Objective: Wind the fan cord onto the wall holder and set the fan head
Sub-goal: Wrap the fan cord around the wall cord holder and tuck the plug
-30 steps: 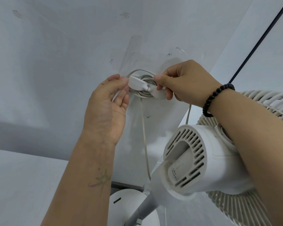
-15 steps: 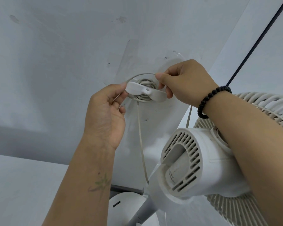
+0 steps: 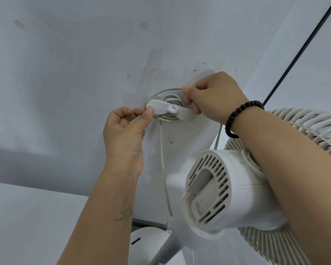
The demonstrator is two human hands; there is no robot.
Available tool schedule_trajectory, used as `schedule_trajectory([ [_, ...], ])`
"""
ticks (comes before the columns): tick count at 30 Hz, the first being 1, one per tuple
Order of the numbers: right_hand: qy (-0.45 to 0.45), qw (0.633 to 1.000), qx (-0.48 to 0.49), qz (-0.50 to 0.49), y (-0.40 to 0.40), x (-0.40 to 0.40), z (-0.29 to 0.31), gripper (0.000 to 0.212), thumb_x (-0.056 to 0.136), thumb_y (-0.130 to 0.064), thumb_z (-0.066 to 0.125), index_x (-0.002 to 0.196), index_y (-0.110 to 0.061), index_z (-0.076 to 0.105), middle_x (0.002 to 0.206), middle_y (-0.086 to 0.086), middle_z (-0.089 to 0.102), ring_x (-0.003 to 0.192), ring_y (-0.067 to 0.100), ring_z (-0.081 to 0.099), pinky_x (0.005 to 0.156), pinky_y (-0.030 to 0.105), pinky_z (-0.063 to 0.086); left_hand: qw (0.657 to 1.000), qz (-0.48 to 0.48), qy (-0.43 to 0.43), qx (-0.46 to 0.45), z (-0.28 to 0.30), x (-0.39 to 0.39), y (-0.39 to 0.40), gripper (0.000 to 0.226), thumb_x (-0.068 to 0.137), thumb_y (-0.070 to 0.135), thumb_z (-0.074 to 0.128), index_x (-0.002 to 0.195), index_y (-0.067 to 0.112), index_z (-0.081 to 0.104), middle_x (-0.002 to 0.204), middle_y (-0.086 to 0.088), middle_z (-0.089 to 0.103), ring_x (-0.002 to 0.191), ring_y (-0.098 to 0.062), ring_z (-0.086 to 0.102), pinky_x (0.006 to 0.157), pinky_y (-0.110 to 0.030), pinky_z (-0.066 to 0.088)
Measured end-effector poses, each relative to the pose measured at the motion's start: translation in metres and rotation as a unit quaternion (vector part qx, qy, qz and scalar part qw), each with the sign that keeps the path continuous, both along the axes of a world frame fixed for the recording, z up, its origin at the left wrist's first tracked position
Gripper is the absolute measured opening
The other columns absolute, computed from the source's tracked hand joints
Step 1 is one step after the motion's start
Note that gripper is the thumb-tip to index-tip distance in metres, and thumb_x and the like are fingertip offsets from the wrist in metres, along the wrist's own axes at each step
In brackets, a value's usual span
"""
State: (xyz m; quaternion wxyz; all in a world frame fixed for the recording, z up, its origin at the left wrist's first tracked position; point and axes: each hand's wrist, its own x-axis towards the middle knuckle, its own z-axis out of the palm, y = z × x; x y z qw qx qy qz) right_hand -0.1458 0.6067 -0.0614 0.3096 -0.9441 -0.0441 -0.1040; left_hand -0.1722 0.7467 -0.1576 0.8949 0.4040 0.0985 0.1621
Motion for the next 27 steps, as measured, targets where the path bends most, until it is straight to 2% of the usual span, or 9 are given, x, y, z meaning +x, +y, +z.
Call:
schedule_trajectory([
  [3,0.009,1.000,-0.001,0.013,-0.0010,-0.0014,-0.0004,0.037,0.094,-0.034,0.055,0.066,-0.012,0.067,0.051,-0.004,0.058,0.036,-0.003,0.046,0.052,0.018,0.038,1.000,0.009,0.007,-0.001,-0.0031,0.0016,-0.0021,0.035,0.078,0.002,0.077,0.080,0.020,0.047,0.077,0.006,0.068,0.068,-0.006,0.062,0.057,-0.018,0.039],
  [6,0.011,1.000,0.002,0.024,-0.0017,-0.0010,-0.0010,0.036,0.093,-0.033,0.056,0.066,-0.012,0.067,0.044,-0.007,0.055,0.032,-0.002,0.044,0.051,0.016,0.037,1.000,0.025,0.010,-0.002,-0.0051,0.0012,-0.0050,0.034,0.077,0.002,0.078,0.078,0.019,0.047,0.077,0.006,0.071,0.070,-0.004,0.066,0.068,-0.018,0.044],
  [9,0.022,0.999,0.004,0.036,-0.0012,-0.0010,-0.0010,0.035,0.093,-0.031,0.056,0.065,-0.012,0.066,0.044,-0.005,0.054,0.031,-0.001,0.044,0.044,0.012,0.036,1.000,0.015,0.003,-0.003,-0.0061,0.0014,-0.0061,0.032,0.080,0.002,0.075,0.079,0.018,0.048,0.093,0.003,0.075,0.078,-0.003,0.068,0.072,-0.017,0.046],
  [13,0.015,0.999,-0.012,0.044,-0.0003,-0.0017,-0.0009,0.034,0.092,-0.032,0.057,0.067,-0.011,0.067,0.049,-0.001,0.056,0.034,0.000,0.044,0.045,0.011,0.038,1.000,-0.004,-0.003,-0.008,-0.0065,0.0010,-0.0042,0.036,0.080,0.001,0.074,0.075,0.020,0.044,0.087,0.006,0.077,0.077,-0.001,0.069,0.062,-0.016,0.043],
  [16,-0.018,0.999,0.004,0.027,-0.0018,-0.0009,-0.0001,0.034,0.090,-0.031,0.058,0.067,-0.008,0.068,0.048,-0.002,0.055,0.041,0.003,0.048,0.048,0.013,0.044,1.000,0.019,-0.006,0.010,-0.0067,0.0018,-0.0032,0.035,0.079,0.001,0.075,0.078,0.020,0.046,0.096,0.003,0.075,0.087,-0.007,0.069,0.068,-0.016,0.044],
  [18,-0.054,0.998,0.032,0.006,-0.0040,-0.0004,0.0011,0.033,0.088,-0.026,0.059,0.068,-0.001,0.069,0.048,0.000,0.053,0.049,0.011,0.050,0.054,0.020,0.046,1.000,0.024,-0.005,0.005,-0.0069,0.0023,-0.0034,0.033,0.078,0.001,0.076,0.081,0.020,0.049,0.103,0.001,0.074,0.095,-0.011,0.069,0.070,-0.018,0.044],
  [22,-0.106,0.991,0.069,-0.034,-0.0051,-0.0026,0.0038,0.027,0.080,-0.018,0.060,0.070,0.007,0.068,0.049,0.006,0.049,0.053,0.019,0.045,0.054,0.024,0.040,1.000,0.007,0.000,-0.029,-0.0069,0.0020,-0.0052,0.027,0.079,0.000,0.074,0.087,0.020,0.057,0.088,0.006,0.075,0.078,-0.004,0.067,0.058,-0.018,0.040],
  [25,-0.140,0.985,0.082,-0.058,-0.0048,-0.0036,0.0065,0.028,0.077,-0.015,0.060,0.076,0.012,0.066,0.059,0.016,0.045,0.055,0.020,0.038,0.052,0.023,0.034,0.999,0.010,0.005,-0.031,-0.0058,0.0024,-0.0046,0.027,0.079,0.000,0.074,0.088,0.020,0.059,0.087,0.006,0.074,0.075,-0.004,0.066,0.058,-0.017,0.040],
  [27,-0.158,0.982,0.075,-0.071,-0.0035,-0.0032,0.0073,0.031,0.076,-0.015,0.059,0.079,0.015,0.064,0.060,0.015,0.040,0.055,0.019,0.032,0.048,0.022,0.030,0.999,0.010,0.009,-0.031,-0.0057,0.0025,-0.0040,0.027,0.079,0.000,0.075,0.088,0.019,0.059,0.088,0.005,0.074,0.076,-0.004,0.066,0.058,-0.018,0.040],
])
